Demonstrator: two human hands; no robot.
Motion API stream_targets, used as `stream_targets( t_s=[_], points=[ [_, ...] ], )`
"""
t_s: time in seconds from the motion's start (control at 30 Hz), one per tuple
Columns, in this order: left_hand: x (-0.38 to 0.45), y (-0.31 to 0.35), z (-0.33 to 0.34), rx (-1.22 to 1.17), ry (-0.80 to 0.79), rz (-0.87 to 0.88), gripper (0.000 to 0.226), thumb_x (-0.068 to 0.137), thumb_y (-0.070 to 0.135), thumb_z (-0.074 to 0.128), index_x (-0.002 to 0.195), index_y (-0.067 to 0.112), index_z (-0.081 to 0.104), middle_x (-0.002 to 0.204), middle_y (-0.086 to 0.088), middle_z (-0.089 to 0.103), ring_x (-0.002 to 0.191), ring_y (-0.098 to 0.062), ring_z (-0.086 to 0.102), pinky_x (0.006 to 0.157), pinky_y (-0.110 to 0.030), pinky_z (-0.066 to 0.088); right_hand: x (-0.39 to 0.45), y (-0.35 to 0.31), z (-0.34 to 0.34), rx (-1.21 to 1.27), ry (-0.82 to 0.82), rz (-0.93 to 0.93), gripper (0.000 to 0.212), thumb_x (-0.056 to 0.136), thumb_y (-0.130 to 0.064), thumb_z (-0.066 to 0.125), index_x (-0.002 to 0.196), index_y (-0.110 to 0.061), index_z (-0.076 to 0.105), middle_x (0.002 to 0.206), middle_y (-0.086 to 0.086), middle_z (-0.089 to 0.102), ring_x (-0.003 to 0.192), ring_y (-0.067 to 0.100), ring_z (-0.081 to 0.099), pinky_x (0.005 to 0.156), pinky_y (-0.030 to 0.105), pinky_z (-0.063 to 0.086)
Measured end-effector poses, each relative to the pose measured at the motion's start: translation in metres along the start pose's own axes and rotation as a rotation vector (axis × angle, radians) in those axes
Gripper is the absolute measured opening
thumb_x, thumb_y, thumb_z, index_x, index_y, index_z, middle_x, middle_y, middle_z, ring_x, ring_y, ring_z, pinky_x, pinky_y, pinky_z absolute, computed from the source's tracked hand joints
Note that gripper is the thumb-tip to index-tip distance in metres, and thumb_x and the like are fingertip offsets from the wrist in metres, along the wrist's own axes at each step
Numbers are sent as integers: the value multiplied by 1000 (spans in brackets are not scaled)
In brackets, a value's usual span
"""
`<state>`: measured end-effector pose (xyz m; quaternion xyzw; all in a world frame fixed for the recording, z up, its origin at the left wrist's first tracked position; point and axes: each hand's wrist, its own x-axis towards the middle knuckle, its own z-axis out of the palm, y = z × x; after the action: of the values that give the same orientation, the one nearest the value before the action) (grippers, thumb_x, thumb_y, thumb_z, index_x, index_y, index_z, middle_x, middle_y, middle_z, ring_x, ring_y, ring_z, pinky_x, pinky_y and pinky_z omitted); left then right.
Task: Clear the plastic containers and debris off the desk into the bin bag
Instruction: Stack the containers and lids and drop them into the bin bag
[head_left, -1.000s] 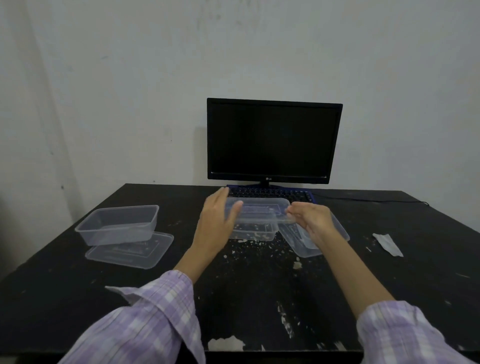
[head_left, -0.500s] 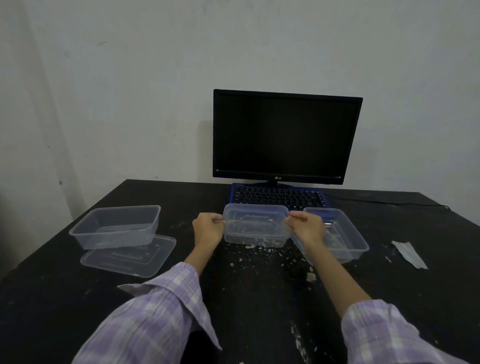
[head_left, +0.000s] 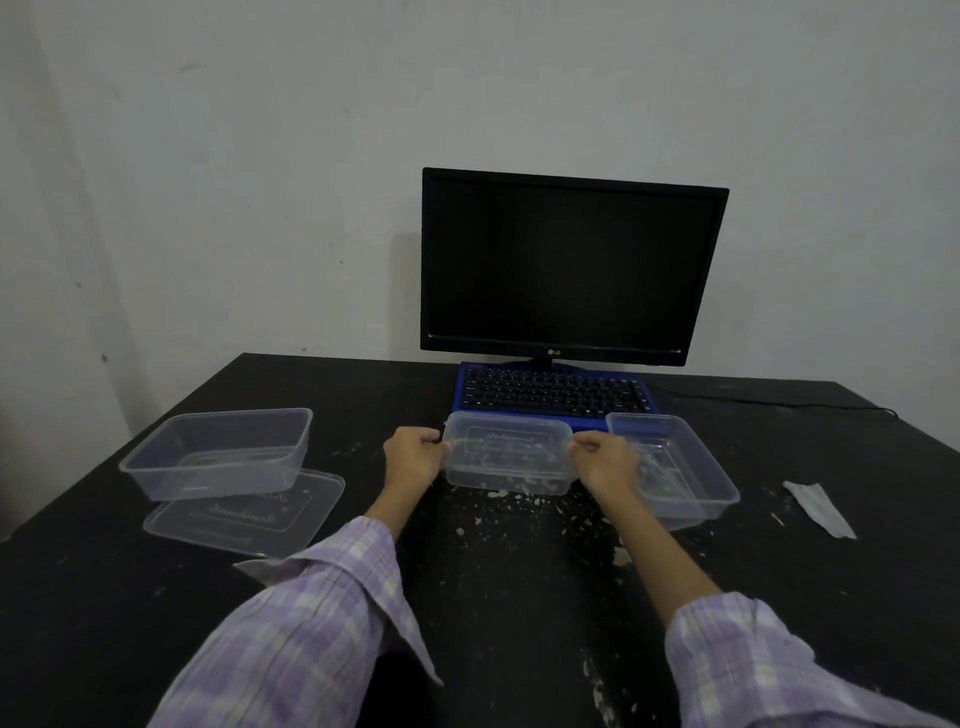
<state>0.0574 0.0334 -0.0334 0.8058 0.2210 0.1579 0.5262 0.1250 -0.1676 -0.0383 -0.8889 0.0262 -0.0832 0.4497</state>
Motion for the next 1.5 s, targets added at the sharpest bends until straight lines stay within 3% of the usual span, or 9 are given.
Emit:
stream_targets(
  t_s=[0.1,0.3,0.57,0.7,0.8,1.07,1.2,1.37,1.5],
  points=[
    [3,2,-1,33,-80,-3,16,90,8,57,102,7,68,101,-8,65,88,-19,63,75,-28,51,1,-2,1,-43,-23,-22,23,94,-9,52,108,-3,68,110,12,69,104,22,61,84,24,41],
    [6,-2,5,77,-53,32,32,91,4,53,62,19,55,70,4,54,68,-9,55,79,-28,52,4,-2,6,-107,-17,-44,24,95,-8,48,97,-2,71,96,12,69,79,13,52,75,23,40],
    [6,-8,10,169,-32,100,23,91,4,50,78,-4,68,88,-11,65,82,-20,63,76,-31,55,5,3,8,-92,-11,-39,22,93,-8,50,92,-2,71,93,13,70,88,23,64,75,28,46],
    [6,-10,7,40,-47,18,21,90,8,56,71,8,64,74,-1,60,84,-23,66,83,-40,57,6,2,9,-75,12,8,26,92,-7,50,76,3,69,76,11,66,70,20,61,70,32,54],
    [1,-9,3,-49,-81,-34,20,91,9,55,74,15,63,79,0,59,87,-22,65,86,-40,56,4,1,3,-124,-80,38,38,96,-13,44,60,-5,55,60,3,50,58,13,46,57,25,41],
    [2,-14,6,-117,-107,-31,19,93,11,52,86,-1,66,81,1,61,88,-17,64,86,-34,55,-10,13,6,-13,-179,-64,32,97,-25,49,67,-18,54,76,3,57,79,19,54,72,31,40],
    [3,-14,6,-128,-112,-47,21,94,13,52,82,2,65,80,-1,62,86,-17,64,85,-33,55,-12,9,4,-3,-195,-38,26,98,-25,46,85,-11,63,86,6,62,88,23,58,79,35,43],
    [0,-12,2,-119,-84,-58,27,94,15,51,69,17,60,79,-1,61,83,-18,63,85,-35,55,-12,5,-1,110,-215,83,29,96,-19,41,79,-11,62,86,6,64,85,21,59,79,37,49],
    [-8,-10,-15,-211,-84,-86,21,95,14,50,109,7,63,103,-13,65,92,-25,67,81,-34,56,-18,-11,-9,372,-292,192,18,96,-13,47,94,-14,64,97,7,69,90,22,67,82,39,57]
  ],
)
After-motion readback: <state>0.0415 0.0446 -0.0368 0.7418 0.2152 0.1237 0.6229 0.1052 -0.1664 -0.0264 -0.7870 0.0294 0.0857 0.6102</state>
